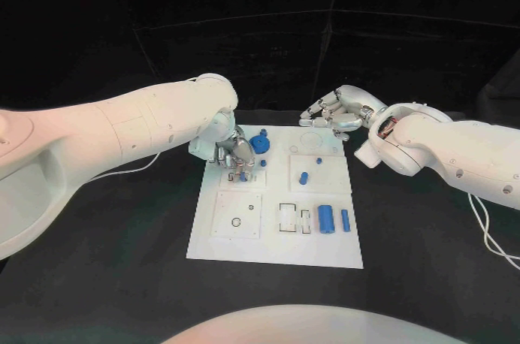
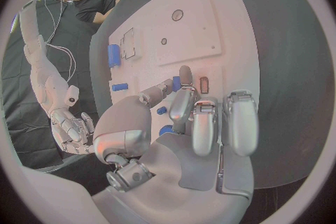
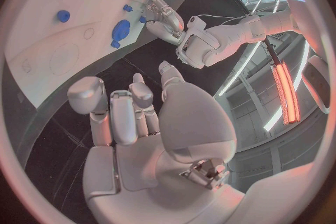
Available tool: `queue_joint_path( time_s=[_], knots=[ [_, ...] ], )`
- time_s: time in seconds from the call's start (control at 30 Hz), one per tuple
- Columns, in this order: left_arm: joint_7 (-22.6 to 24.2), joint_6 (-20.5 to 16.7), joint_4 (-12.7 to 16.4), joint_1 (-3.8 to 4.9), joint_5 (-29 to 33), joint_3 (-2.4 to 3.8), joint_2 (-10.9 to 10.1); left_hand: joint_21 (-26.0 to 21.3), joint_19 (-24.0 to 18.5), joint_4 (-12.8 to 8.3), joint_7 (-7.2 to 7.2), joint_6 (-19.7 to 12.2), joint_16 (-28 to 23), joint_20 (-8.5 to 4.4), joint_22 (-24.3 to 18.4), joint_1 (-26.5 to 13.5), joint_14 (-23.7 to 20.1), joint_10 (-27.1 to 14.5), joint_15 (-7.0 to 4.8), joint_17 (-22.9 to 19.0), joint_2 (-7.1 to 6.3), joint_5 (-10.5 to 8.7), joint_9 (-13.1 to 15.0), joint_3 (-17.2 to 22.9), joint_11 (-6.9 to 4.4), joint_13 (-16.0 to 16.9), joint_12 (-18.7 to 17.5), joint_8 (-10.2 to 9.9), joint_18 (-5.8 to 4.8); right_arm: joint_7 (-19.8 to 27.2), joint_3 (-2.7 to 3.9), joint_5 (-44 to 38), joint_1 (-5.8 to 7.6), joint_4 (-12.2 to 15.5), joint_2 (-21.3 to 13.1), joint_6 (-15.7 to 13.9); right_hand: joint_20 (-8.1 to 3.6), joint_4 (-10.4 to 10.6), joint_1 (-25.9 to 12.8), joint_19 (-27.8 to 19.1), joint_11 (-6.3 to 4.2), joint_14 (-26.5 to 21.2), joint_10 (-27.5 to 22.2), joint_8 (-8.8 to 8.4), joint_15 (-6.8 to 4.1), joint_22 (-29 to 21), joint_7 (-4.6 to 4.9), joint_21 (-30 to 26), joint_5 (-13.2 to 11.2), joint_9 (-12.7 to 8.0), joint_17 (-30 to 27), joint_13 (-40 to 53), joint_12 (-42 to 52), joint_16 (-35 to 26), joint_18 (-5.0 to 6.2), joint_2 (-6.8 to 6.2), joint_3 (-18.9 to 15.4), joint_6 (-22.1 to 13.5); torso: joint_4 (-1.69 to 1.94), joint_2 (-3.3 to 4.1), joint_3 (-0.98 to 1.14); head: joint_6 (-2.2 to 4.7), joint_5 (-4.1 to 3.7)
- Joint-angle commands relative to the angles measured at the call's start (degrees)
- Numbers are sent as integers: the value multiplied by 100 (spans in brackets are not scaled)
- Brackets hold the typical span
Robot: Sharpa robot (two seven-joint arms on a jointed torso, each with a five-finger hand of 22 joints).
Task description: Assemble the parts on the task board
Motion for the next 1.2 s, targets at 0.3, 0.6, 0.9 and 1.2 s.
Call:
queue_joint_path(
  time_s=[0.3,0.6,0.9,1.2],
  knots=[
    [-149,-7,-43,-32,-80,-14,14,38,280,126,-40,119,19,47,731,-177,613,-28,46,1510,-26,-1,35,-473,1,26,-3,-109,-120,22,3,21,11,27,-2,15,-37,9,31,-11,-13,219,-17,22,-23,-3,-18,-31,22,4,7,-4,32,-34,103,20,-35,21,3,-1,0,0,-10],
    [-143,-80,-40,-34,-125,-14,-13,25,271,268,-42,164,19,47,723,-355,613,-27,45,1510,-261,-4,59,-1008,2,38,-3,-177,-116,25,3,21,11,24,-2,13,-38,14,38,-14,-14,217,-28,29,-24,-12,-19,-37,36,5,-5,-19,22,-44,104,20,-46,27,1,1,-1,-4,-12],
    [-130,-192,19,-33,-186,-12,-92,8,263,318,-47,183,19,41,710,-329,613,-34,36,1510,-385,-5,84,-1429,-5,34,-17,-233,-111,25,3,21,11,17,-5,17,-38,14,38,-14,-14,217,-28,29,-24,-12,-19,-37,36,5,-5,-19,22,-44,104,20,-46,27,4,-2,-4,-5,-23],
    [-94,-596,440,33,-325,26,-438,-74,229,449,-46,190,19,25,622,-294,613,-82,22,1510,-639,-7,125,-2186,-7,-40,-99,-285,-88,28,3,21,11,-20,-17,19,-38,15,40,-18,-14,214,-39,29,-24,-24,-19,-43,38,5,-19,-33,10,-54,106,19,-49,26,17,-7,-3,18,-41]
  ],
)
